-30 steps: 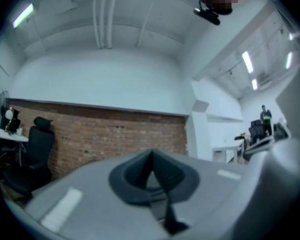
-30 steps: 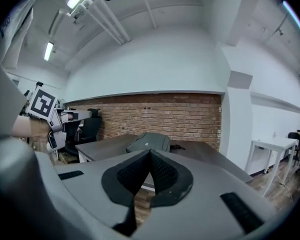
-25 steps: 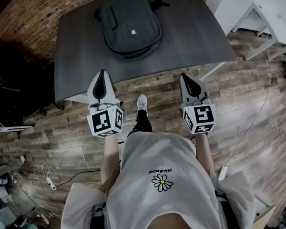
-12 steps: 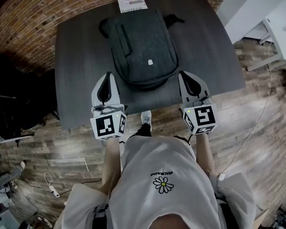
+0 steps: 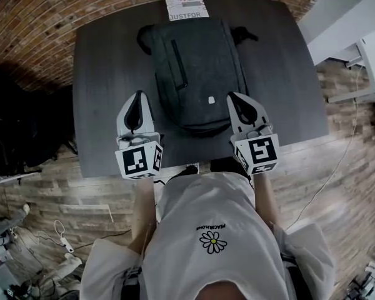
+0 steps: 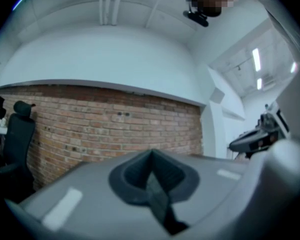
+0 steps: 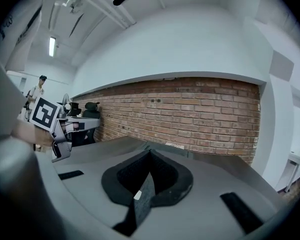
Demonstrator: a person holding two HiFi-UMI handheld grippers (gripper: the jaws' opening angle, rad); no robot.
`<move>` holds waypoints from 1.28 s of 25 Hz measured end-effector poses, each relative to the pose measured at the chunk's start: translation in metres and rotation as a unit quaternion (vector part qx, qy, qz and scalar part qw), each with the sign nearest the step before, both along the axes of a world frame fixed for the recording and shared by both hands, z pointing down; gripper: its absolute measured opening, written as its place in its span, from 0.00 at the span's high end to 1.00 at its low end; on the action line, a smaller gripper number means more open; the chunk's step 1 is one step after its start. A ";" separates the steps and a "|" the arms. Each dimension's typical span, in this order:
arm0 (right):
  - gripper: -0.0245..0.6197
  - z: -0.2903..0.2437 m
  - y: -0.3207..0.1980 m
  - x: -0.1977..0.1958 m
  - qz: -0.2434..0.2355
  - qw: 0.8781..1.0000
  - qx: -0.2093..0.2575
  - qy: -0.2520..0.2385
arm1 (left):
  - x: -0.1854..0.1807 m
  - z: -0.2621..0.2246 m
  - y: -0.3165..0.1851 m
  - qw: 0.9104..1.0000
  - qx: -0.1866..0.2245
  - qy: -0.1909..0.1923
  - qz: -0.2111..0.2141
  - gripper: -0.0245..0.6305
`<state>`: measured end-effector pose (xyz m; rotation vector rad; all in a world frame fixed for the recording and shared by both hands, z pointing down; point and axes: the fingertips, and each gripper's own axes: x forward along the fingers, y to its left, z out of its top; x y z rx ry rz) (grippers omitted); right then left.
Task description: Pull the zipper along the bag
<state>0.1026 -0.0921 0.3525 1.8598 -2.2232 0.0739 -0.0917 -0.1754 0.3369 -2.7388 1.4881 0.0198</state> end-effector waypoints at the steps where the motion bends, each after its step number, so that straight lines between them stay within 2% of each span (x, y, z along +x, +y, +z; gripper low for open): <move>1: 0.96 0.000 -0.006 0.003 -0.003 1.000 0.001 -0.002 | 0.002 -0.001 -0.003 1.000 0.003 -0.003 -0.004 0.96; 7: 0.96 0.000 -0.032 0.009 -0.019 1.000 0.009 -0.008 | 0.000 0.002 -0.007 0.999 0.011 -0.032 -0.041 0.96; 15: 0.96 0.004 -0.045 0.014 -0.038 0.999 0.003 -0.017 | 0.001 0.004 -0.018 0.998 0.004 -0.023 -0.062 0.96; 20: 0.96 0.011 -0.060 0.009 -0.065 0.998 -0.012 -0.008 | 0.003 0.017 -0.021 0.998 -0.009 -0.034 -0.059 0.96; 23: 0.96 0.027 -0.087 0.004 -0.092 0.995 -0.039 0.008 | 0.005 0.031 -0.034 0.998 -0.021 -0.043 -0.042 0.96; 26: 0.96 0.057 -0.108 0.002 -0.110 0.989 -0.090 0.030 | 0.006 0.051 -0.053 0.997 -0.041 -0.066 -0.011 0.89; 29: 0.96 0.081 -0.123 0.003 -0.113 0.983 -0.135 0.048 | 0.003 0.073 -0.075 0.994 -0.055 -0.099 0.010 0.89; 32: 0.96 0.096 -0.128 0.001 -0.113 0.979 -0.159 0.060 | -0.002 0.099 -0.093 0.989 -0.074 -0.128 0.029 0.89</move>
